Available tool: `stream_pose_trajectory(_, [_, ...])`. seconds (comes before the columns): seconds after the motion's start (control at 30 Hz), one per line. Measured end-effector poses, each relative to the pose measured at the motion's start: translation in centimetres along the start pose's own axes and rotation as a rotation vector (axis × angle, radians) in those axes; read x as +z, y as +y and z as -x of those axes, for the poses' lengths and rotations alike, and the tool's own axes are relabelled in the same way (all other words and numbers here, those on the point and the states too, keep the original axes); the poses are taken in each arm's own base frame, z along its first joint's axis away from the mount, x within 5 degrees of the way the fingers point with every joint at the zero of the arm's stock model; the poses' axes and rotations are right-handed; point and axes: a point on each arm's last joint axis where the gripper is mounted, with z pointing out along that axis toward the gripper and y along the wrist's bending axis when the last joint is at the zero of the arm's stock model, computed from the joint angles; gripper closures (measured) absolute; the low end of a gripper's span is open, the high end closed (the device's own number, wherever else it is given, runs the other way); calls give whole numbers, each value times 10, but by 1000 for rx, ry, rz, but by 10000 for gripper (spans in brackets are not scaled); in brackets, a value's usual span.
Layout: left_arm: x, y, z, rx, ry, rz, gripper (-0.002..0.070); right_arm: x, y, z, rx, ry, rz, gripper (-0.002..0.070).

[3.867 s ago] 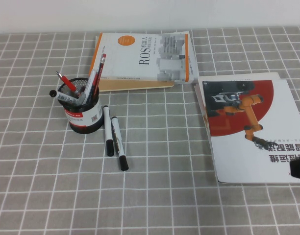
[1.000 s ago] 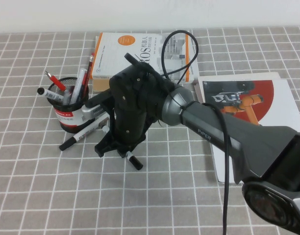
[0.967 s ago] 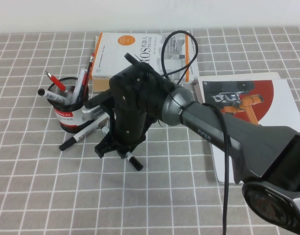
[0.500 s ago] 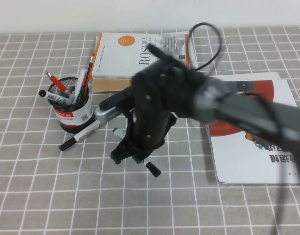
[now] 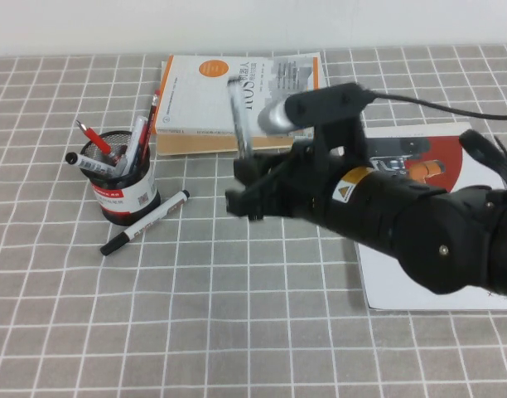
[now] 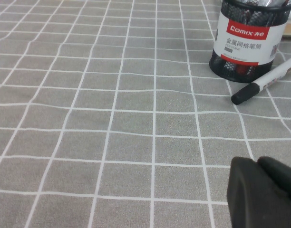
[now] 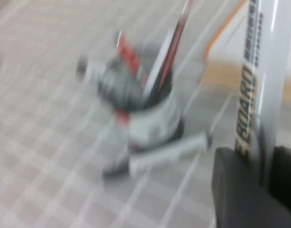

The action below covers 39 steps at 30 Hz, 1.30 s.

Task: Put the pen into the pen holder
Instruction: Place the pen onto the pen holder

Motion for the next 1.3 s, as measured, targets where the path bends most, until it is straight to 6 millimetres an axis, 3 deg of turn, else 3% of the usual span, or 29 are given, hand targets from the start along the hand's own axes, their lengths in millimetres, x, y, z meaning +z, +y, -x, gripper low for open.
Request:
stream_pose_trajectory(0.17, [0,0,0,0,0,0,678,3,0,16,55,-249,33,580])
stream_pose_trajectory(0.37, [0,0,0,0,0,0,678,22,23,21,-131,-504,328,580])
stream_pose_trajectory(0.5, [0,0,0,0,0,0,678,48,33,19,-189,-496,431,580])
stream_pose_trajectory(0.77, [0,0,0,0,0,0,678,112,37,20,-203,-535,449,580])
stream_pose_trajectory(1.07, [0,0,0,0,0,0,678,187,20,9,-200,-504,345,580])
stream_pose_trajectory(1.2, [0,0,0,0,0,0,678,204,11,3,-190,-474,307,564])
stream_pose_trajectory(1.3, [0,0,0,0,0,0,678,208,7,-1,-185,-444,287,497])
